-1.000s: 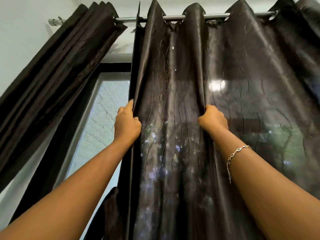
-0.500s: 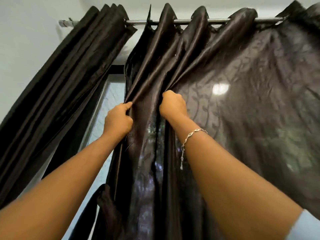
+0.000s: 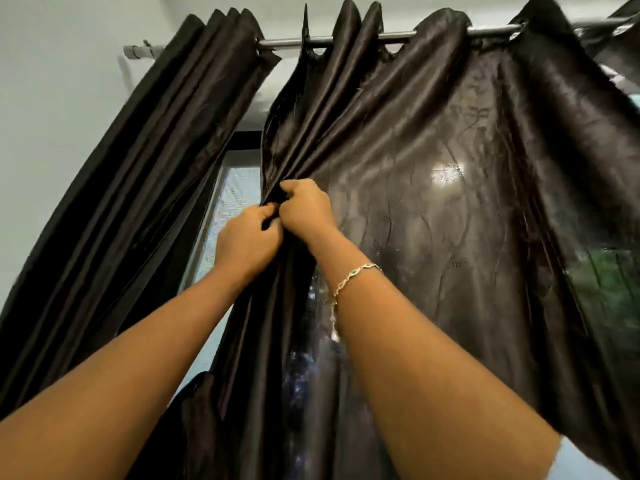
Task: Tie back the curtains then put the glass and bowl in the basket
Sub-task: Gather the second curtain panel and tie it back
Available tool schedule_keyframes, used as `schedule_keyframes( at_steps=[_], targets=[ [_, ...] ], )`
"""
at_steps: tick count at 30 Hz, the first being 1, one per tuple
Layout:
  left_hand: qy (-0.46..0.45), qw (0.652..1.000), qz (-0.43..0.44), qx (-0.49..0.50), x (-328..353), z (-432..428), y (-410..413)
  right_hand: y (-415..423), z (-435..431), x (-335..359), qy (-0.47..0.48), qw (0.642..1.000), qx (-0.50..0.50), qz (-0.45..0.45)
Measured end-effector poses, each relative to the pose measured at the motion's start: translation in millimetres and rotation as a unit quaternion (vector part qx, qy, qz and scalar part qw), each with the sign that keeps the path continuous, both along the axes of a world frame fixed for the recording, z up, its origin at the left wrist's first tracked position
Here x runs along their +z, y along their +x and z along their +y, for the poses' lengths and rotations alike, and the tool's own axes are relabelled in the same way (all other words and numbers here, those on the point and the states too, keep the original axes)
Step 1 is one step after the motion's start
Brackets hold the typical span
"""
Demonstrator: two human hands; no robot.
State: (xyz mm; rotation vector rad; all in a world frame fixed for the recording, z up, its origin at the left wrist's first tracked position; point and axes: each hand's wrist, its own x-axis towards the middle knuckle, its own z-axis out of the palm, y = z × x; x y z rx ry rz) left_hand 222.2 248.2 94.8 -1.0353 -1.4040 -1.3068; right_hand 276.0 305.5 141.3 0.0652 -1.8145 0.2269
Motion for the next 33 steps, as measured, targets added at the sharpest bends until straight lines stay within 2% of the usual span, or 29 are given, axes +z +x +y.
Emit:
schedule_keyframes(
  at_steps=[5,7,10,13,14,16,19,22,25,29,31,33],
  targets=[
    [-0.024,0.995,-0.015,-0.097,-7,24,21,21,31,-10,-0.066,0.993,0.098,0.008],
    [-0.029,0.995,-0.019,-0.093,-8,36,29,31,42,-14,-0.092,0.988,0.127,0.011],
    [-0.003,0.998,-0.02,-0.067,-9,55,39,48,55,-19,-0.108,0.987,0.115,-0.019],
    [0.033,0.998,-0.03,-0.049,-6,70,45,68,66,-18,-0.088,0.99,0.111,-0.011],
    [0.039,0.998,-0.029,-0.043,-6,74,47,76,70,-18,-0.065,0.995,0.077,0.014],
    [0.046,0.998,-0.024,-0.032,-5,82,50,93,84,-17,0.005,0.994,-0.065,0.087],
    [0.055,0.998,-0.019,-0.014,-5,87,53,121,106,-14,0.073,0.937,-0.287,0.187],
    [0.048,0.999,0.003,0.016,-7,91,56,145,129,-12,0.04,0.903,-0.38,0.194],
    [0.034,0.999,0.025,0.032,-9,96,58,169,152,-9,-0.082,0.902,-0.388,0.168],
    [0.023,0.997,0.067,0.038,-15,99,63,190,181,-6,-0.256,0.933,-0.233,0.095],
    [0.014,0.998,0.053,0.026,-12,100,63,191,188,-11,-0.252,0.939,-0.228,0.049],
    [0.007,1.0,0.022,0.012,-9,100,61,189,189,-17,-0.211,0.94,-0.265,0.038]
  ],
)
